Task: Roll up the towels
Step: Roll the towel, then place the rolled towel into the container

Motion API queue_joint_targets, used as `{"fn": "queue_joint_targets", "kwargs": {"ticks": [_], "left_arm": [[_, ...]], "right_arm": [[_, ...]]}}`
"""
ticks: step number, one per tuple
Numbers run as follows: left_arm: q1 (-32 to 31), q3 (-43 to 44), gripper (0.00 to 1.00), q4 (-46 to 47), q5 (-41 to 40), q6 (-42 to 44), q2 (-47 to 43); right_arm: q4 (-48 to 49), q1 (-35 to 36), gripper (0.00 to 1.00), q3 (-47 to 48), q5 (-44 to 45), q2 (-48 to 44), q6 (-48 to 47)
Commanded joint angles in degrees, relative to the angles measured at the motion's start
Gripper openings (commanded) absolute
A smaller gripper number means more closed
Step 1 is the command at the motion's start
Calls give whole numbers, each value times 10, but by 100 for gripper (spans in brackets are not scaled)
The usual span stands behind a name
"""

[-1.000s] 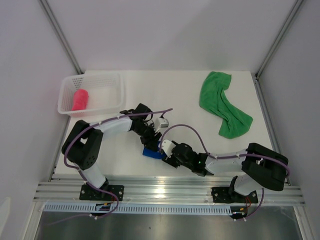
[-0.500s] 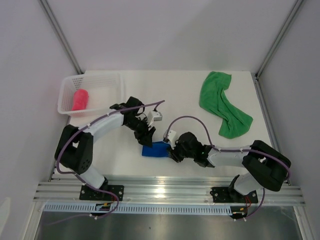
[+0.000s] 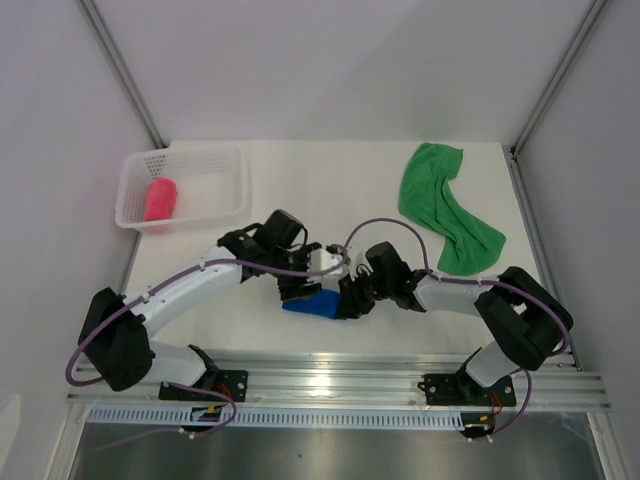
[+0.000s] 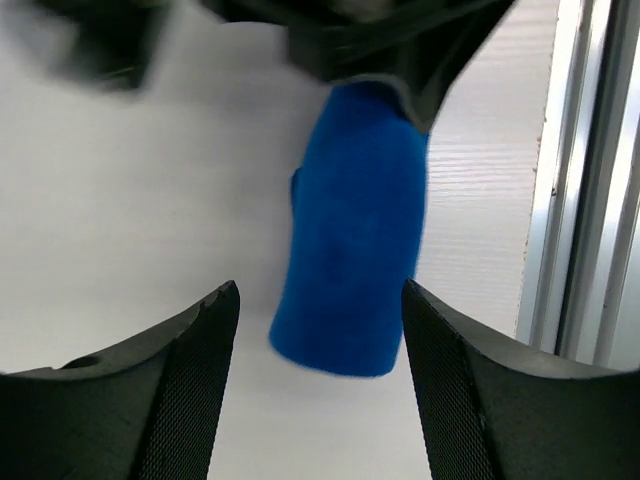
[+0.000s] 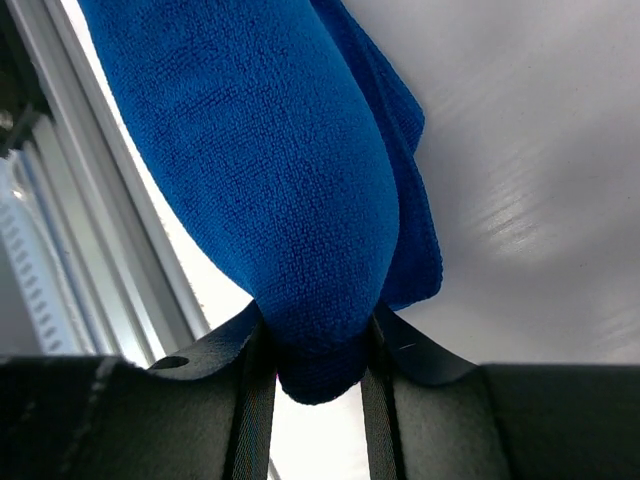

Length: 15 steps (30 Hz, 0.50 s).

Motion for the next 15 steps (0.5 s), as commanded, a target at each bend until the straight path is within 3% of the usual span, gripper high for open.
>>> {"fn": "queue_joint_targets", "kwargs": {"ticks": [1, 8, 15], "left_arm": [[-57, -30, 69, 35, -86, 57, 16], [-100, -33, 80, 41, -83, 85, 56], [-128, -80, 77, 101, -111, 79, 99]], "right_arm": [[-37, -9, 11, 26, -53, 26, 46], [-65, -35, 11, 52, -83, 59, 46], [-71, -43, 14, 62, -87, 60, 38]]}}
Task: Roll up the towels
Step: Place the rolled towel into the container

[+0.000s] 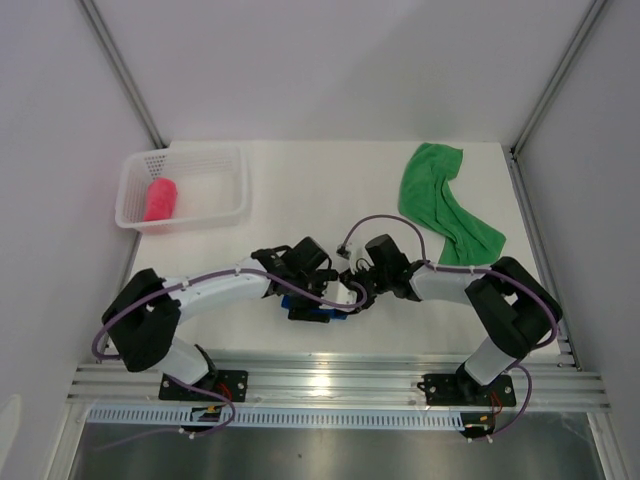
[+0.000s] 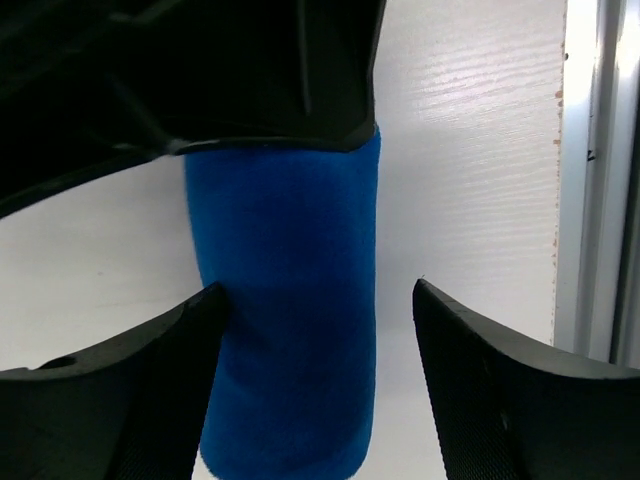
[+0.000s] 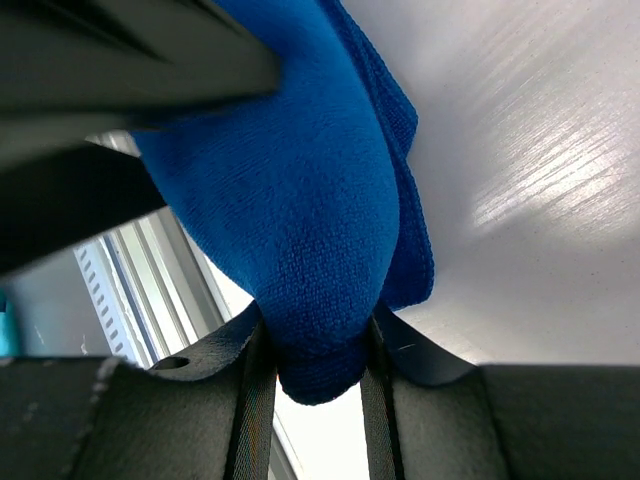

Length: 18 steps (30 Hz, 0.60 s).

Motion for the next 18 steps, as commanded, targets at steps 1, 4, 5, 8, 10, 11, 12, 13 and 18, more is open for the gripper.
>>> {"fn": "queue_joint_targets", "kwargs": {"ticks": [1, 4, 5, 8, 10, 11, 12, 13, 18], "left_arm": [[-11, -27, 76, 42, -18, 10, 26], [-14, -32, 72, 70, -30, -11, 48], [-14, -33, 71, 75, -34, -26, 55], [-14, -43, 62, 96, -46, -50, 70], [-14, -49, 54, 110, -48, -55, 74], [-14, -60, 51, 114, -51, -61, 77], [-14, -64, 47, 120, -53, -62, 79], [-14, -68, 43, 122, -54, -63, 83], [-14, -86, 43, 125, -66, -72, 93]], "right_arm": [[-28, -3, 15, 18, -8, 10, 1], [-52, -3, 17, 32, -4, 18, -6], [-56, -4, 17, 33, -2, 18, -7], [-57, -5, 20, 33, 0, 16, -4], [-62, -6, 23, 34, 3, 9, -2], [-70, -7, 30, 36, 6, 7, 0], [-74, -8, 34, 37, 8, 4, 1], [-77, -9, 44, 39, 7, -2, 2], [-129, -35, 57, 55, 30, -19, -4]]}}
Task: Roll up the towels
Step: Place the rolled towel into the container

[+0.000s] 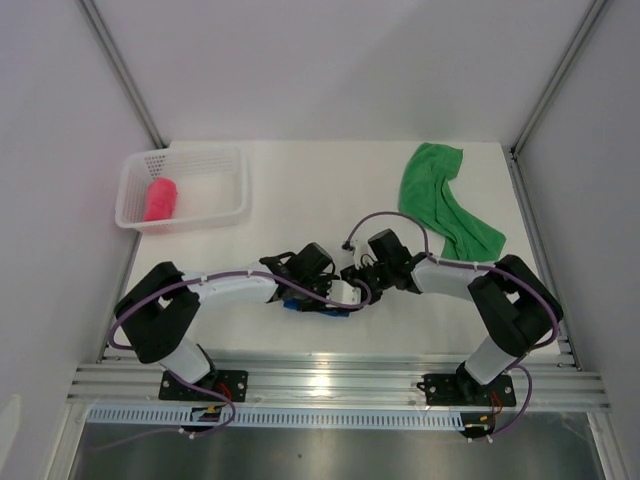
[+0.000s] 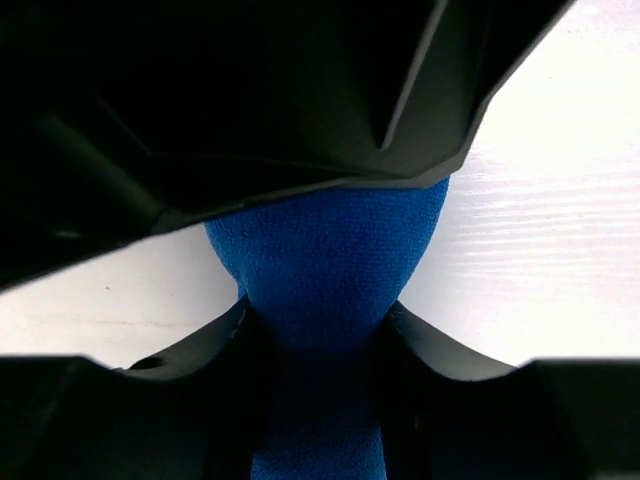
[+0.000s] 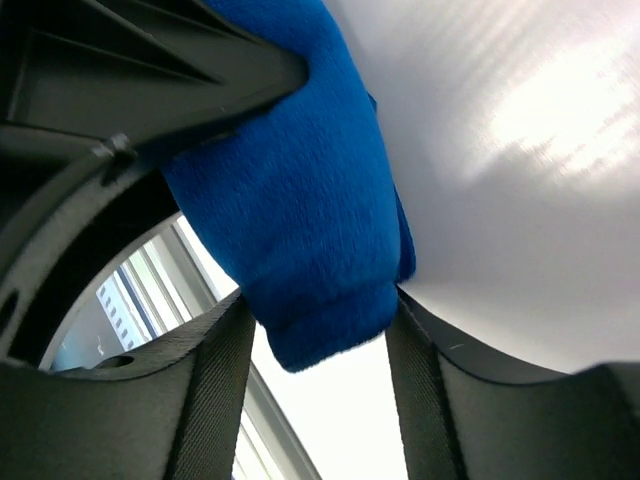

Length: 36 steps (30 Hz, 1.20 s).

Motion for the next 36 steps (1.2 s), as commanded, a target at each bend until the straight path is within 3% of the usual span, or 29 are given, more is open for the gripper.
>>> {"fn": "queue_joint_targets", "kwargs": {"ticks": [1, 7, 12, 14, 15, 18, 29, 36], "left_arm": [[-5, -34, 44, -16, -16, -25, 37], [-6, -30, 59, -42, 4, -38, 41], [-12, -21, 63, -62, 15, -59, 48], [-15, -16, 56, -56, 1, -76, 54], [-15, -11, 46, -59, -7, -81, 63], [-15, -6, 32, -57, -15, -102, 67], [8, 26, 10, -61, -8, -184, 38], [137, 119, 1, -101, 36, -246, -24]], "right_arm": [[-62, -16, 58, 27, 24, -28, -15], [-117, -57, 60, 29, 52, -77, -36], [-142, -72, 60, 24, 80, -108, -48], [-146, -78, 60, 19, 82, -115, -50], [-146, -80, 60, 14, 84, -126, -49], [-139, -86, 60, 4, 88, -151, -41], [-156, -101, 61, -11, 127, -209, -40], [-170, -115, 61, 12, 143, -207, -41]]}}
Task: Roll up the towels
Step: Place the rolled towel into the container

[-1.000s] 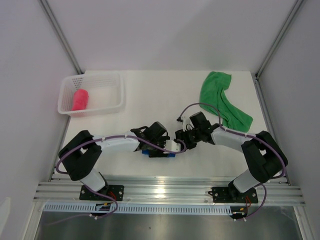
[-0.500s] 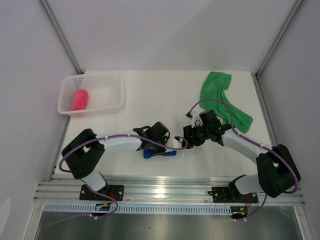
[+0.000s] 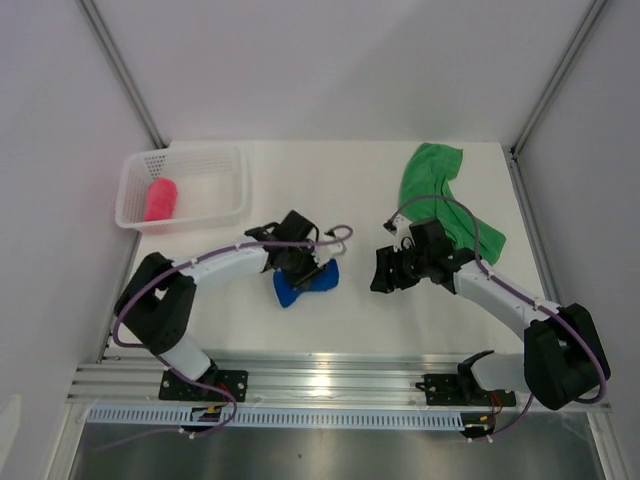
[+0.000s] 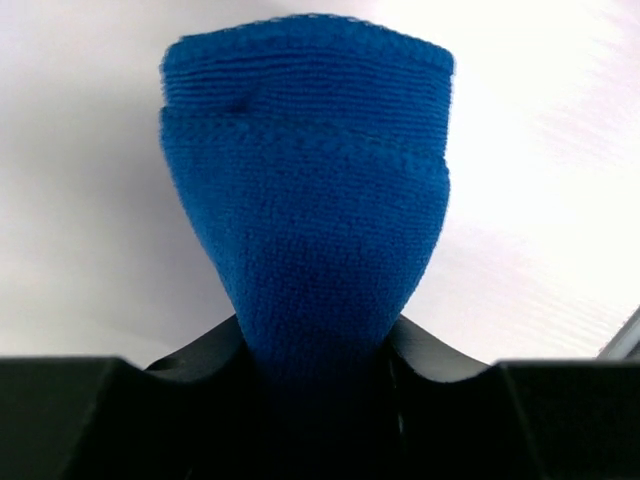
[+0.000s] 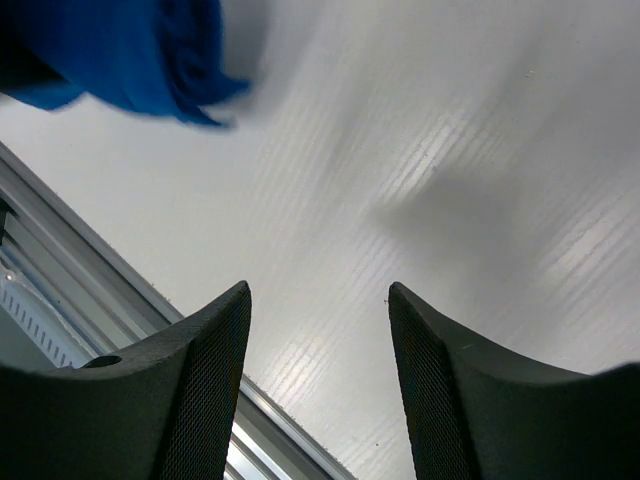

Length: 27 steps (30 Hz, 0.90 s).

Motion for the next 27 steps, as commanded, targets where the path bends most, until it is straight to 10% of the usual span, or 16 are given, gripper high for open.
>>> {"fn": "queue_joint_targets", "kwargs": {"ticks": [1, 12, 27], "left_arm": [[95, 88, 1, -39, 31, -68, -51], [381, 215, 1, -20, -76, -171, -40], [496, 422, 4, 44, -284, -109, 209]], "right_arm": [[-10, -7, 61, 23, 18, -9, -2], [-66, -7, 61, 147, 12, 60, 4], [-132, -7, 61, 317, 20, 137, 25]]}}
